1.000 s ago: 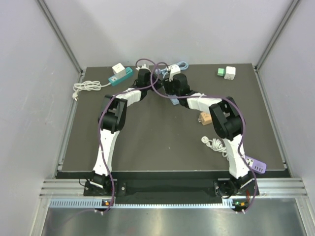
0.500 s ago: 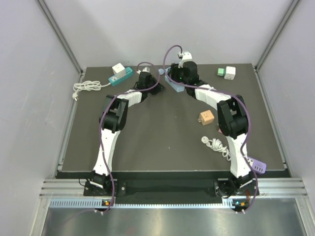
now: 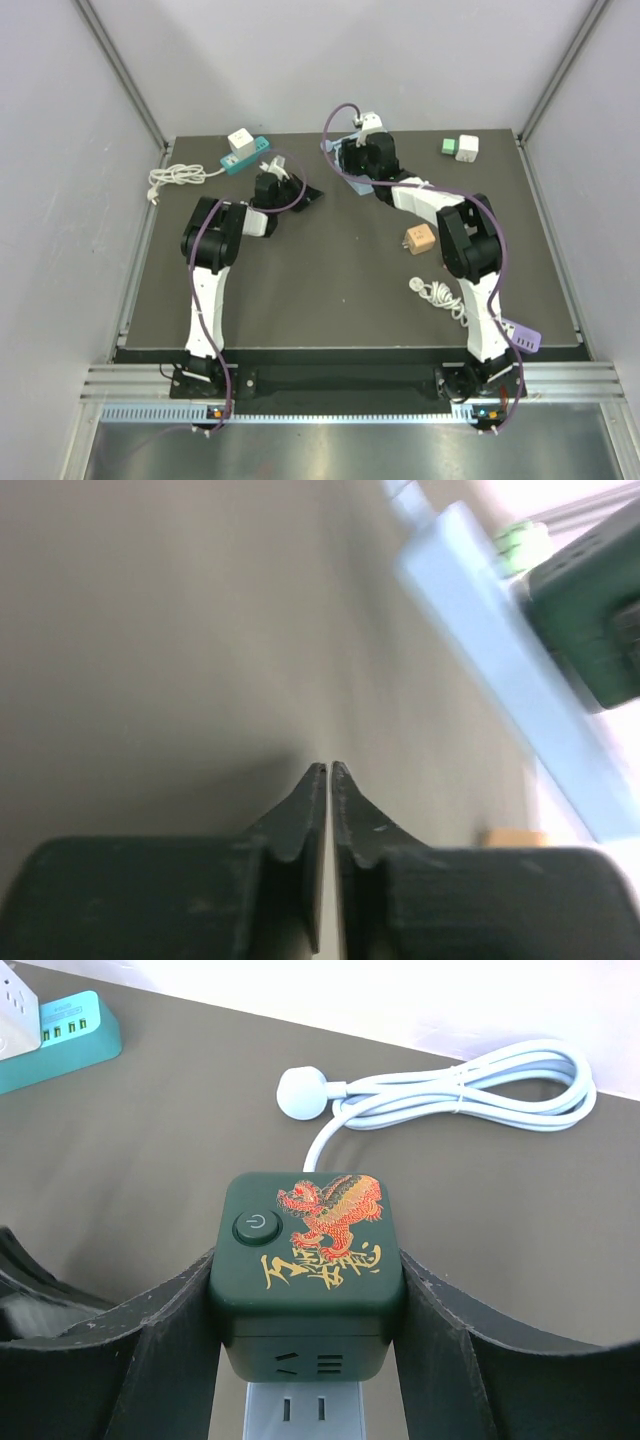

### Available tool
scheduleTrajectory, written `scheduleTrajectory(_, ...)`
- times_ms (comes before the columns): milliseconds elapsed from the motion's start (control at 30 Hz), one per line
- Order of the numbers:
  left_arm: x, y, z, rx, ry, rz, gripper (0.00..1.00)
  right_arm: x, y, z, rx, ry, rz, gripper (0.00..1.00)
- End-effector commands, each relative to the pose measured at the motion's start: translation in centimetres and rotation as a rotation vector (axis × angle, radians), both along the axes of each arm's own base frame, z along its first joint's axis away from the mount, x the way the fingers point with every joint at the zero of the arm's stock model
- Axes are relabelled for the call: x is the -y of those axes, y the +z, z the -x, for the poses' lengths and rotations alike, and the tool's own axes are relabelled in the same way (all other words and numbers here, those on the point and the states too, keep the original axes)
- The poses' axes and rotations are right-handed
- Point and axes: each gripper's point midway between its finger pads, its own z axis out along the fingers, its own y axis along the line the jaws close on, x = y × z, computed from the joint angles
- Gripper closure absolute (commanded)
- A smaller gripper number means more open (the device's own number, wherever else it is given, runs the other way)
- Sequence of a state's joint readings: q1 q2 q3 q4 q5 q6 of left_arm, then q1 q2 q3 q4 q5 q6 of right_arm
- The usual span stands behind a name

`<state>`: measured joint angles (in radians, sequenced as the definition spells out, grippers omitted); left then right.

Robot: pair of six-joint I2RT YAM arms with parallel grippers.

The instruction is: Pull the plug off the socket

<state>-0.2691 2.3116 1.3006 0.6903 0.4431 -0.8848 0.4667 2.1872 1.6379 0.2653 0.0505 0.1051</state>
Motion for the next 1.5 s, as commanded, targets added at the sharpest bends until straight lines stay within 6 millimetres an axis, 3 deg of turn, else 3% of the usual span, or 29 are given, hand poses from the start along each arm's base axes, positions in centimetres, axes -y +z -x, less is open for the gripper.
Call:
scheduleTrajectory(0,1.2,8.4,0.0,0.263,-0.098,0.228,0.88,-1.9,7.6,-0.6,0.179,0.010,-0.074,1.00)
scheduleTrajectory(200,2.5,9.5,0.9,0.301,-0.171,0.371,0.68,-3.3,6.7,-0.4,0.164,0.025,-0.063,1.00)
scheduleTrajectory(500,3.3,7.7,0.3,0.220,-0.136,0.290,0.33,-3.9,6.5,-0.2,0.160,0.037,-0.070,1.00)
scheduleTrajectory(833,3.9,9.5,1.2,0.247,-0.163,0.437,0.30,-3.9,6.1,-0.4,0.154,0.034,-0.065,1.00)
scheduleTrajectory(1033,4.5,8.7,0.8,0.182,-0.155,0.480,0.27,-4.3,6.5,-0.3,0.163,0.042,-0.080,1.00)
scheduleTrajectory(1467,5.5,7.9,-0.8,0.158,-0.134,0.444,0.32,-6.0,6.0,0.5,0.155,0.072,-0.092,1.00)
